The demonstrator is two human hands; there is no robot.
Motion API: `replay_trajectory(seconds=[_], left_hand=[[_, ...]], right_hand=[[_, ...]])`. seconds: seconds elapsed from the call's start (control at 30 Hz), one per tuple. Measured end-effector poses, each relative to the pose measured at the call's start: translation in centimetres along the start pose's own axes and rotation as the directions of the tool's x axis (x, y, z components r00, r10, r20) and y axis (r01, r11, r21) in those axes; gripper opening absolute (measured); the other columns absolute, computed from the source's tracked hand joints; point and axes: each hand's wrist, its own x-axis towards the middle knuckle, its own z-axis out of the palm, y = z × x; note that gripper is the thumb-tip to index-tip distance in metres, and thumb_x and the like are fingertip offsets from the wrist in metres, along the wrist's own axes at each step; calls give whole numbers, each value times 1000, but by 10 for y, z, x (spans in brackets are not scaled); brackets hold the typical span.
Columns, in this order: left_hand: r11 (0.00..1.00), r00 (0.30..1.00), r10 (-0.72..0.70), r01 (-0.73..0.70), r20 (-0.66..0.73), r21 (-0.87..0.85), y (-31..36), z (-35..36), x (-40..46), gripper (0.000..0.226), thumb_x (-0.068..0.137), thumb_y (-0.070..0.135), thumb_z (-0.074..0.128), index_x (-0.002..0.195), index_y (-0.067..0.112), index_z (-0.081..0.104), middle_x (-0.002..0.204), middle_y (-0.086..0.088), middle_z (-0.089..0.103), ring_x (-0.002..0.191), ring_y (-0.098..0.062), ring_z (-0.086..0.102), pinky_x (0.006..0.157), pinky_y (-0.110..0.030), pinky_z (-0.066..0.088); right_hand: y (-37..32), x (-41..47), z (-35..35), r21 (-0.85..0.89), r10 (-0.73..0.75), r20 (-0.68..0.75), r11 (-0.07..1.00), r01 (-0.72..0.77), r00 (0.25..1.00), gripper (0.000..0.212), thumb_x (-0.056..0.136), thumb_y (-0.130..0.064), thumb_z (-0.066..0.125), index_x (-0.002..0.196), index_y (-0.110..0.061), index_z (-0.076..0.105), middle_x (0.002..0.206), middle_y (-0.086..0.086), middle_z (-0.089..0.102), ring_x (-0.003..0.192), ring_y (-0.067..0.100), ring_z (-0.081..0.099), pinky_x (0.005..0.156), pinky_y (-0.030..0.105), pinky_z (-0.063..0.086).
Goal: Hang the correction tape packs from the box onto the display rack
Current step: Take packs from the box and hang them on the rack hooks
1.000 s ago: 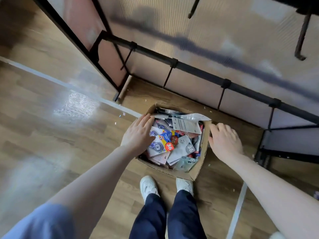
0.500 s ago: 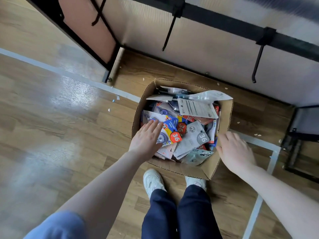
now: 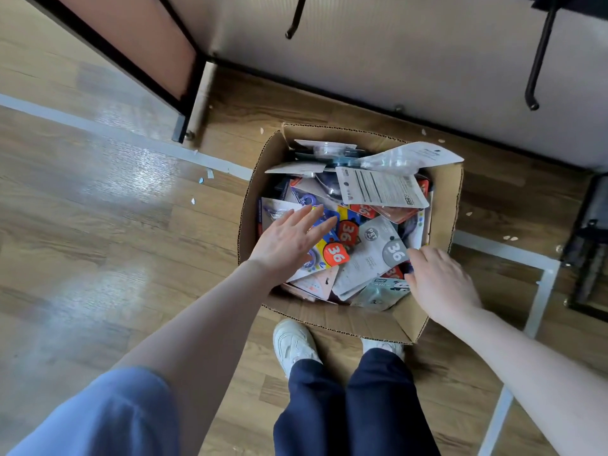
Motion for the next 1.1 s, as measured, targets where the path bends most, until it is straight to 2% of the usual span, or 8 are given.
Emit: replay_trajectory(seconds=[0.23,0.33,0.4,0.5,0.63,0.8,1.0,1.1], left_hand=[[993,999,50,-50,-3,106,5,5,6,66,97,28,46,150,21,6,157,-6,1,144,-25,2,117,-38,3],[991,996,47,-38,-71,131,4,9,5,68,89,31,59,146,13,26,153,-8,24,141,-27,20,115,-39,14],[990,987,55,-34,-150,138,1,10,3,69,71,33,77,130,9,51,130,-10,52,123,-29,47,106,-40,33],[987,959,84,-44,-269,152,-3,10,3,56,60,34,84,104,8,63,99,-8,62,91,-28,59,87,-37,47],[987,939,126,-86,-320,135,-3,0,3,38,61,38,82,77,11,61,72,-5,59,67,-27,57,64,-30,48],[978,947,201,-208,-251,1,-2,4,4,34,58,25,88,70,8,60,57,-5,56,51,-26,55,47,-26,44],[984,975,156,-168,-160,-63,-6,9,1,13,80,22,71,79,10,68,73,-10,60,69,-32,59,53,-34,46],[989,983,129,-137,-129,-54,-6,5,-2,20,91,28,56,95,12,68,93,-8,62,88,-30,58,63,-36,44]], right_hand=[[-3,3,18,13,-9,7,1000,9,1000,41,97,-25,42,137,-15,36,131,4,47,121,20,44,99,31,39],[-5,4,20,9,5,14,1000,-5,1000,40,97,-25,43,136,-15,37,131,3,48,120,20,45,95,30,41],[-7,5,23,-2,9,38,1000,-9,999,41,96,-23,45,135,-14,36,132,4,47,121,20,45,95,30,41],[-11,8,28,1,30,94,1000,-31,995,32,95,-15,45,127,-14,42,126,4,51,117,21,48,92,31,42],[-18,11,38,-8,25,155,1000,-24,988,18,94,-7,42,108,-16,49,106,4,59,96,22,56,72,30,39],[-20,9,42,87,-39,144,996,26,989,18,99,-25,40,83,-19,40,82,-1,51,73,21,46,62,31,33],[-16,2,28,95,-141,86,987,133,986,18,98,-30,43,82,-21,44,80,-3,50,72,19,45,61,31,32],[-15,-1,20,68,-191,70,980,186,979,17,98,-28,43,83,-21,49,84,-3,54,74,18,48,63,30,35]])
